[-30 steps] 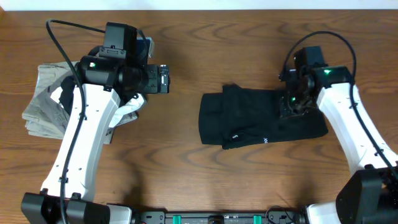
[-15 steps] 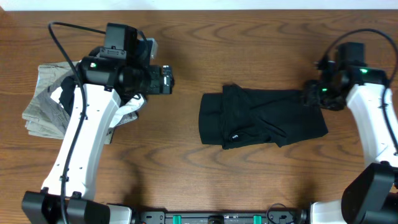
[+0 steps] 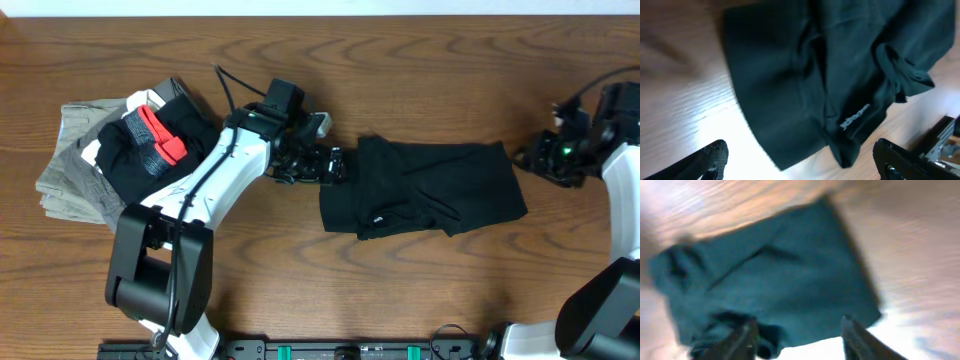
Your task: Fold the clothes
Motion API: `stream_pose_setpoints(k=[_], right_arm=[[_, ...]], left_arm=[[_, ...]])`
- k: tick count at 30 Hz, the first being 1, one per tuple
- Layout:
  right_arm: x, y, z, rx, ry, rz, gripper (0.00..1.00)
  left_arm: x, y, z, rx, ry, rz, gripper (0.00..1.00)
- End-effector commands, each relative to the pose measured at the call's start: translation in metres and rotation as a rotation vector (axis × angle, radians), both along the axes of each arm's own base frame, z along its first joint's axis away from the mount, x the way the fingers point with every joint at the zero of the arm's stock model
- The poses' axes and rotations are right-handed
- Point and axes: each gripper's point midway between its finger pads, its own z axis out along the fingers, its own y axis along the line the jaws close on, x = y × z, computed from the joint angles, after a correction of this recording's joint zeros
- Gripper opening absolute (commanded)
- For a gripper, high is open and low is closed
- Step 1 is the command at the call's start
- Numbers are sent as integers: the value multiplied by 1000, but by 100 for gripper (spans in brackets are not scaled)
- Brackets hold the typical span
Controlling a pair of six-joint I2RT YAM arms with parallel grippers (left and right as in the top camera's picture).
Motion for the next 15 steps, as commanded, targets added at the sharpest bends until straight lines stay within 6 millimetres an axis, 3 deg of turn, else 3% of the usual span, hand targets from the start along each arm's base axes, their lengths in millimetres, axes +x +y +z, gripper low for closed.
stream_pose_setpoints(k=[1,7,15], right_arm=[[-12,52,-7,59,-14,226,61],[-25,114,-45,-57,17,424,64],[-17,138,-74,-270,-19,370,62]], left_arm=[[11,-1,23,-43,-48,19,94],[24,18,47,-60,-105,74,94],[24,47,69,-54,-153,99,94]])
